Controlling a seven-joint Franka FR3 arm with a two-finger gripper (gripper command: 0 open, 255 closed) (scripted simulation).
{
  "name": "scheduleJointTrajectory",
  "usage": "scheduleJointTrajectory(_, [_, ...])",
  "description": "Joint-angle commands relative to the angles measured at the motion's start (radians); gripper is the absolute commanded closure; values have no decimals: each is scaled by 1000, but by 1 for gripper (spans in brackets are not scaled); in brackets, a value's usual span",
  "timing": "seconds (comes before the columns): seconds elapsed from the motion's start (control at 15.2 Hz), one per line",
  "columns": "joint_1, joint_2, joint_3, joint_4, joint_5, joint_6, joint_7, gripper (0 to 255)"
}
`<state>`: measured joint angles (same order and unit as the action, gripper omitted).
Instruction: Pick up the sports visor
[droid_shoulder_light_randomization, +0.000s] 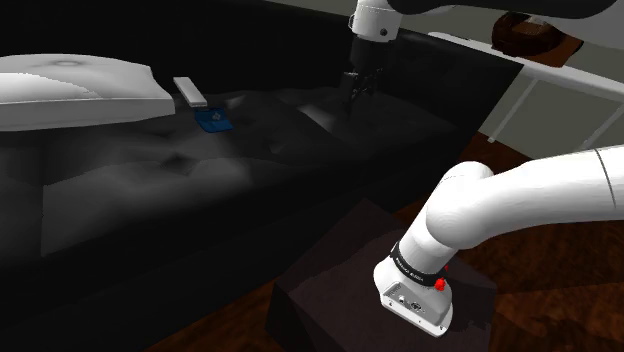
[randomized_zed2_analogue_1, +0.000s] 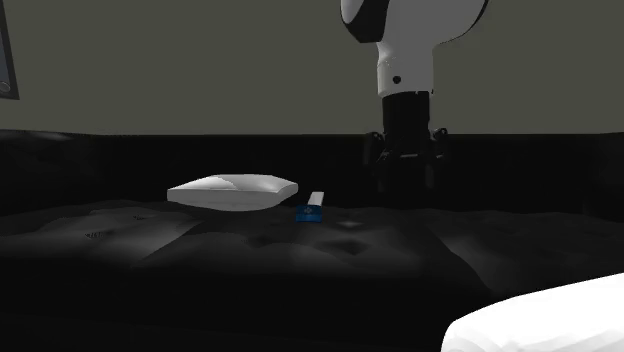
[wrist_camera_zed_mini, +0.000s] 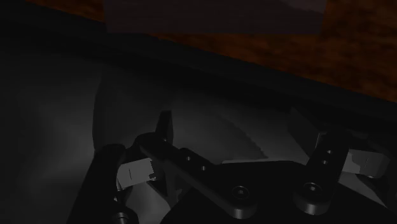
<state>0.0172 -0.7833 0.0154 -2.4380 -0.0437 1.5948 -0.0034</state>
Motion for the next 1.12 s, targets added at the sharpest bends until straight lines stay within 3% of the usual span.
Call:
scheduleJointTrajectory(0.0, [0, 0, 0, 0, 0, 0, 0, 0])
scheduleJointTrajectory(0.53, [9, 326, 11, 168, 27, 156, 19, 0])
scheduleJointTrajectory(1.06, [16, 647, 20, 415, 47, 228, 31, 0])
